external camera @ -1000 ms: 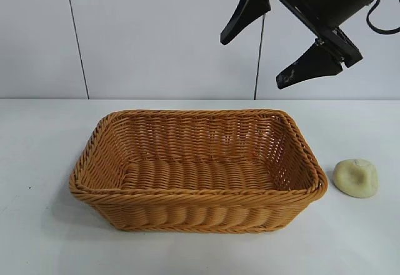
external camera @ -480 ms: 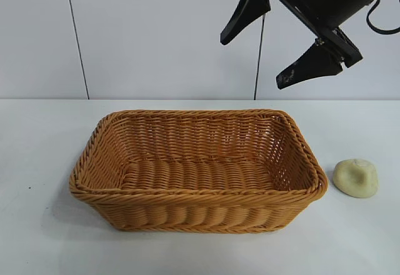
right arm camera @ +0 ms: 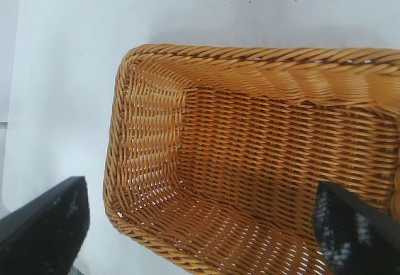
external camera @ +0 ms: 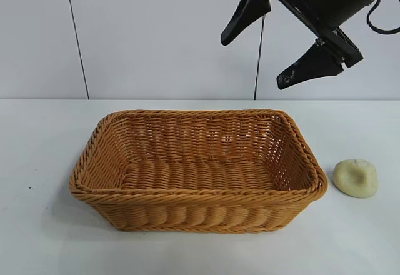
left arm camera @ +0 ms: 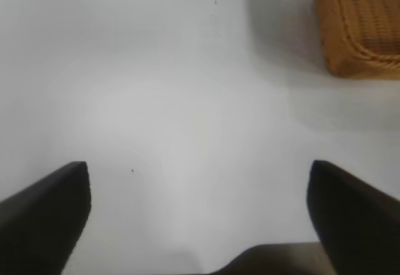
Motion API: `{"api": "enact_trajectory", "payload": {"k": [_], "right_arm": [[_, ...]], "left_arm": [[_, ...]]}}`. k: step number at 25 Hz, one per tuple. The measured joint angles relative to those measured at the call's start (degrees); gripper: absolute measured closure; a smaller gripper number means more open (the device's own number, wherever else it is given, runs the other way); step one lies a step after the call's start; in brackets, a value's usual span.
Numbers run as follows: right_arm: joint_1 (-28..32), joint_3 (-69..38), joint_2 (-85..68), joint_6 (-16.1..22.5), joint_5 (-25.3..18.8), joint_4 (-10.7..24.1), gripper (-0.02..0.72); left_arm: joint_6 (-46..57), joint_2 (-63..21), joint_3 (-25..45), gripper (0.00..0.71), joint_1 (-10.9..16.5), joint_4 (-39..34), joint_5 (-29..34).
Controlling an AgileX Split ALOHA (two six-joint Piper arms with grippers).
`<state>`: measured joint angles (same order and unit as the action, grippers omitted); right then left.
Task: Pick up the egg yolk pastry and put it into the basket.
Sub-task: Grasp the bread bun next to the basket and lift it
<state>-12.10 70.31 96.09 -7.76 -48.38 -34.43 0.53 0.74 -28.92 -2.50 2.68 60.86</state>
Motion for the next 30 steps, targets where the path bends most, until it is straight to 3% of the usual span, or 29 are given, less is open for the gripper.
{"api": "enact_trajectory", "payload": {"k": [4, 7, 10, 12, 15, 21, 30], "right_arm": [[0.0, 4.3, 0.0, 3.7, -3.5, 7.0, 0.029], [0.0, 8.0, 0.0, 8.5, -6.7, 15.4, 0.029], [0.0, 9.9, 0.0, 12.3, -10.8, 25.8, 0.029], [0.9, 10.0, 0.1, 13.6, -12.7, 29.8, 0.029], [4.2, 10.0, 0.2, 14.1, -13.6, 31.1, 0.029], [11.3, 10.0, 0.7, 12.8, -14.1, 29.9, 0.029], [12.5, 10.0, 9.3, 11.9, -14.1, 28.5, 0.029]], "left_arm": [[0.0, -1.0, 0.0, 0.021, 0.0, 0.0, -0.1], [0.0, -1.0, 0.0, 0.021, 0.0, 0.0, -0.1], [0.0, -1.0, 0.0, 0.021, 0.0, 0.0, -0.1], [0.0, -1.0, 0.0, 0.021, 0.0, 0.0, -0.1], [0.0, -1.0, 0.0, 0.021, 0.0, 0.0, -0.1], [0.0, -1.0, 0.0, 0.021, 0.0, 0.0, -0.1], [0.0, -1.0, 0.0, 0.021, 0.0, 0.0, -0.1]]}}
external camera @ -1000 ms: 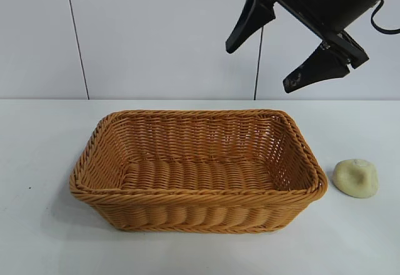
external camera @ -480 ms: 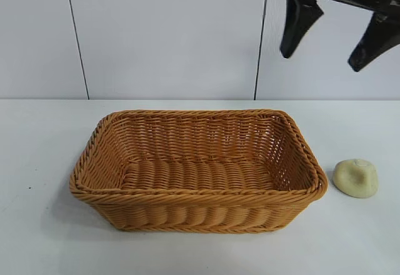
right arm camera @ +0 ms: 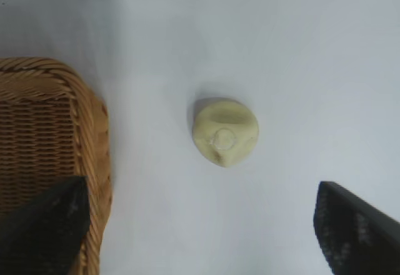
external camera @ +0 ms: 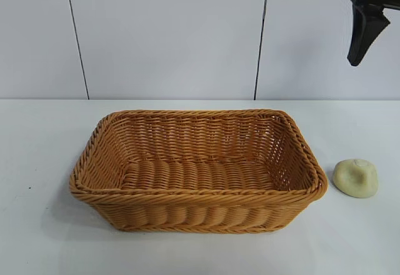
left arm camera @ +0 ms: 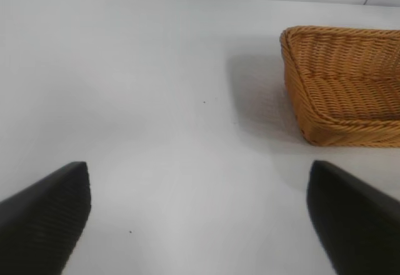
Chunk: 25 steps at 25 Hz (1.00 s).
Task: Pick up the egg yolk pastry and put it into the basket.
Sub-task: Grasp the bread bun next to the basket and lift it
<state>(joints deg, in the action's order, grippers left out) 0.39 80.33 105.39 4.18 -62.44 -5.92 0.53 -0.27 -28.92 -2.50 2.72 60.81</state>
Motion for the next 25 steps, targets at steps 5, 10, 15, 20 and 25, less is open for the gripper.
{"api": "enact_trajectory", "payload": {"k": [5, 10, 15, 20, 25], "right_arm": [[0.0, 0.0, 7.3, 0.0, 2.0, -0.5, 0.029], [0.0, 0.0, 13.5, 0.0, 4.4, -0.5, 0.029], [0.0, 0.0, 16.9, 0.0, 6.2, -0.5, 0.029], [0.0, 0.0, 17.0, 0.7, 7.1, 0.3, 0.1], [0.0, 0.0, 17.0, 1.3, 7.1, 1.5, 0.177]], "left_arm": [[0.0, 0.0, 0.0, 0.021, 0.0, 0.0, -0.1], [0.0, 0.0, 0.0, 0.021, 0.0, 0.0, -0.1], [0.0, 0.0, 0.0, 0.021, 0.0, 0.0, -0.1], [0.0, 0.0, 0.0, 0.021, 0.0, 0.0, -0.1], [0.0, 0.0, 0.0, 0.021, 0.0, 0.0, -0.1]]}}
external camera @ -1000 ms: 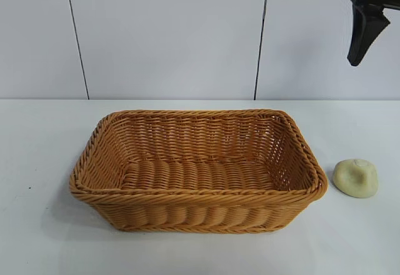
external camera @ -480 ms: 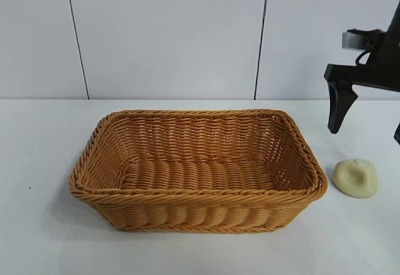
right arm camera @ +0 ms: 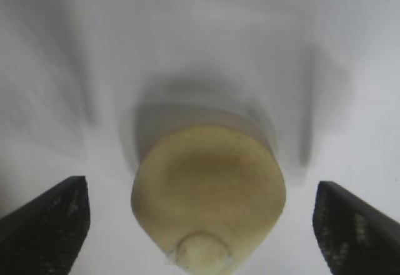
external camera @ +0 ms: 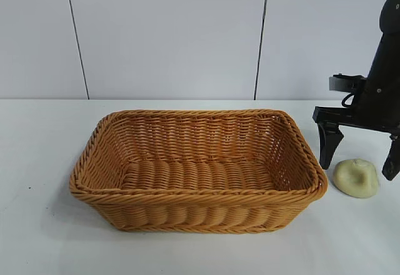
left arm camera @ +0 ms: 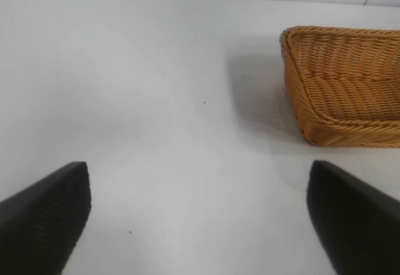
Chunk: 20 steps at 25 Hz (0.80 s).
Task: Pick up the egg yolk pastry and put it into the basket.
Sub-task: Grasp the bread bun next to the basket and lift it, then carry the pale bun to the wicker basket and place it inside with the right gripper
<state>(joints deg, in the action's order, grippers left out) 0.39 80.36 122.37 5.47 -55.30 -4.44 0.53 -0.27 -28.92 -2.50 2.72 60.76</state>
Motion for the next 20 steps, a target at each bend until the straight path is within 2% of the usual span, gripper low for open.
{"api": "enact_trajectory", "payload": {"k": [6, 8, 12, 20], "right_arm": [[0.0, 0.0, 0.0, 0.0, -0.3, 0.0, 0.456], [0.0, 0.0, 0.0, -0.7, -0.9, 0.0, 0.518], [0.0, 0.2, -0.2, -2.0, -3.0, -0.1, 0.549], [0.0, 0.2, -10.3, -2.6, -5.5, -0.5, 0.55]], "left_arm": [[0.0, 0.0, 0.0, 0.021, 0.0, 0.0, 0.0], [0.0, 0.0, 0.0, 0.021, 0.0, 0.0, 0.0], [0.0, 0.0, 0.0, 0.021, 0.0, 0.0, 0.0], [0.0, 0.0, 0.0, 0.021, 0.0, 0.0, 0.0]]}}
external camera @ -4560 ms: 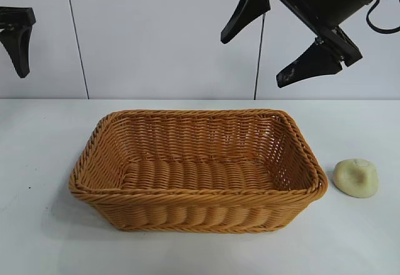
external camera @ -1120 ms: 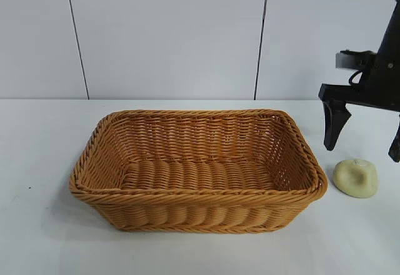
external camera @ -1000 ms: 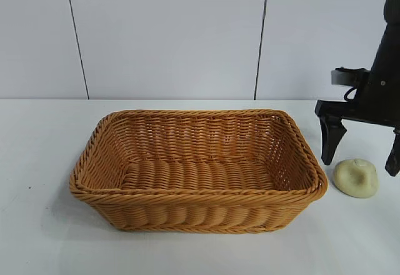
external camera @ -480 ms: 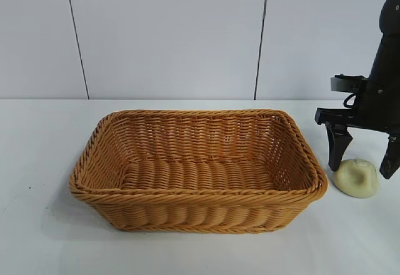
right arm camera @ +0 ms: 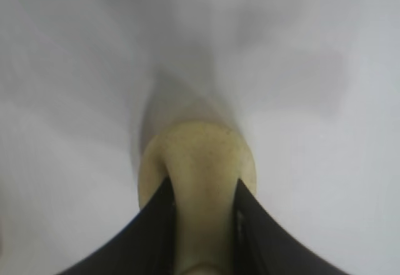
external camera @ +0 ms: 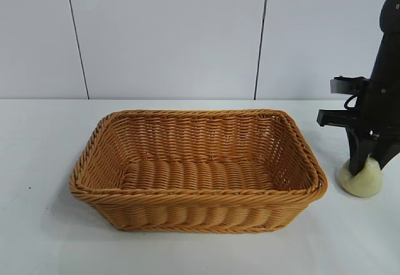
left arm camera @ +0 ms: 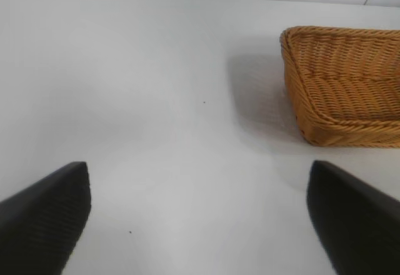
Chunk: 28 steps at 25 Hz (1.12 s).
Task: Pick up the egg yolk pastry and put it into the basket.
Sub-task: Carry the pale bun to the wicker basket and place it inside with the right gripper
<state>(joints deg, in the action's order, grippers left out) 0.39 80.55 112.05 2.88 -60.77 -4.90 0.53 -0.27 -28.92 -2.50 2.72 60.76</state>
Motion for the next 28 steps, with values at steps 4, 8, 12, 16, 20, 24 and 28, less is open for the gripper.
{"api": "enact_trajectory", "payload": {"k": [4, 8, 12, 16, 20, 24, 28], "right_arm": [[0.0, 0.0, -5.9, -0.1, -0.3, 0.0, 0.55], [0.0, 0.0, -9.8, -0.1, -0.4, -0.9, 0.55], [-1.9, 0.0, -11.1, -0.4, -0.5, -1.8, 0.55], [-7.9, 0.0, -11.3, -0.5, -0.3, -3.0, 0.552], [-15.9, 0.0, -11.3, -0.4, 1.3, -5.3, 0.554], [-24.5, 0.0, -11.3, 0.7, 4.1, -6.2, 0.556], [-31.4, 0.0, -10.5, 2.9, 7.4, -6.4, 0.556]], "left_arm": [[0.0, 0.0, 0.0, 0.021, 0.0, 0.0, 0.0], [0.0, 0.0, 0.0, 0.021, 0.0, 0.0, 0.0], [0.0, 0.0, 0.0, 0.021, 0.0, 0.0, 0.0], [0.0, 0.0, 0.0, 0.021, 0.0, 0.0, 0.0], [0.0, 0.0, 0.0, 0.021, 0.0, 0.0, 0.0], [0.0, 0.0, 0.0, 0.021, 0.0, 0.0, 0.0], [0.0, 0.0, 0.0, 0.021, 0.0, 0.0, 0.0]]}}
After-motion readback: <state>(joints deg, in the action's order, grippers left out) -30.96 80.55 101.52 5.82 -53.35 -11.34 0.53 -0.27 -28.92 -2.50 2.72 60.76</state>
